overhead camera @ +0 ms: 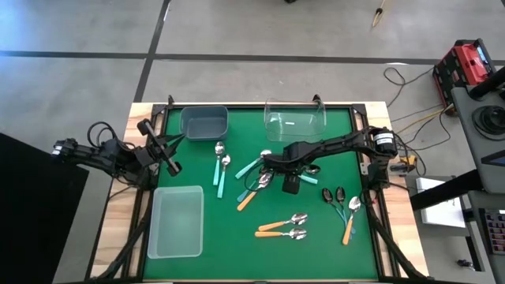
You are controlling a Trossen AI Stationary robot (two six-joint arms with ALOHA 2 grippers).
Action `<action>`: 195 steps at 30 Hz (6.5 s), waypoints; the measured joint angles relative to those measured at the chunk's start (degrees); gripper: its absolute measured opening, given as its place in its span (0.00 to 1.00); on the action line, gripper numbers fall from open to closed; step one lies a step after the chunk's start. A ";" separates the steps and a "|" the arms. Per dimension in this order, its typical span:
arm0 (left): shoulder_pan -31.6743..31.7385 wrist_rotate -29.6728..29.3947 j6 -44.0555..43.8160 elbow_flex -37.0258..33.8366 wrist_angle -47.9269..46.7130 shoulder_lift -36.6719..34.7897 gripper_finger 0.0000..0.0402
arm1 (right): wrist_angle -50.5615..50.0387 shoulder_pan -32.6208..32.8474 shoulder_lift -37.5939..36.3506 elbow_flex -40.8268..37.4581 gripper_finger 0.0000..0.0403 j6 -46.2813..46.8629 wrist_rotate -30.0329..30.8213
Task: Sort silverware by color (type)
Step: Put the light blue spoon into the transparent bin
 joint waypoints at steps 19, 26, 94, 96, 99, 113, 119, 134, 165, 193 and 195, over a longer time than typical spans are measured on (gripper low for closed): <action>0.02 0.00 -0.02 0.00 -0.08 0.00 0.00 | 7.29 0.02 -0.31 -5.81 0.24 0.57 -0.65; 0.02 0.00 -0.02 0.00 -0.06 0.00 0.00 | 7.64 0.02 -0.24 -5.87 0.12 1.57 -1.23; 0.02 0.17 -0.48 0.00 1.34 0.00 0.00 | 66.57 4.07 -7.37 -2.37 0.08 -17.66 2.14; 0.02 0.19 -0.48 0.00 1.34 0.00 0.00 | 68.40 3.55 -7.37 -2.37 0.08 -20.61 4.63; 0.01 0.20 -0.48 0.00 1.34 0.00 0.00 | 70.07 2.06 -7.50 -2.37 0.08 -23.24 6.40; 0.02 0.20 -0.48 0.00 1.27 0.00 0.00 | 40.09 -9.00 -7.52 10.59 0.08 -26.33 10.46; 0.02 0.15 -0.48 0.00 1.23 0.00 0.00 | 23.75 -13.89 -7.54 14.81 0.08 -26.76 10.47; 0.02 0.09 -0.48 0.00 1.14 0.00 0.00 | 0.67 -26.24 -7.54 15.57 0.08 -36.37 10.42; 0.02 -0.04 -0.02 0.00 0.84 0.00 0.00 | -6.59 -29.18 -2.25 24.90 0.08 -40.04 11.92; 0.02 -0.04 -0.02 0.00 0.79 0.00 0.00 | -6.41 -29.90 4.55 24.75 0.08 -41.97 11.83; 0.02 -0.04 -0.02 0.00 0.79 0.00 0.00 | -7.24 -30.31 4.92 24.75 0.08 -41.86 11.90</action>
